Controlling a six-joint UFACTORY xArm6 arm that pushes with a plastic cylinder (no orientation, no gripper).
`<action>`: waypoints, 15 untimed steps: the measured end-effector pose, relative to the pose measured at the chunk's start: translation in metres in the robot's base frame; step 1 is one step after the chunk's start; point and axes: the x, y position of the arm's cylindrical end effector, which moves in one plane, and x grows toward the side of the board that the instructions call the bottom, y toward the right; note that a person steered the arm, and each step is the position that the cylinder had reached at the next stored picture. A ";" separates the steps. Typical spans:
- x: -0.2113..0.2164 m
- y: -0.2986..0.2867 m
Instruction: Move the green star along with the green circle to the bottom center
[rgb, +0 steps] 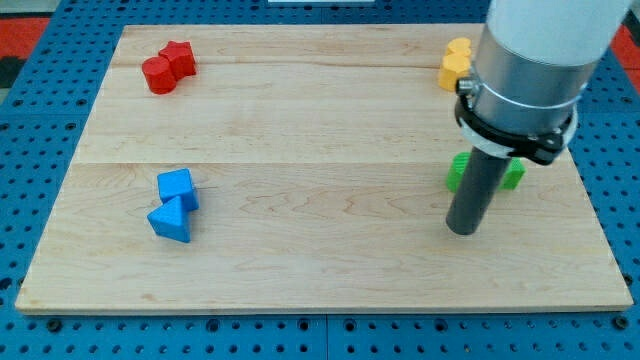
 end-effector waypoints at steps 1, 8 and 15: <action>0.001 0.063; -0.080 -0.030; -0.079 -0.070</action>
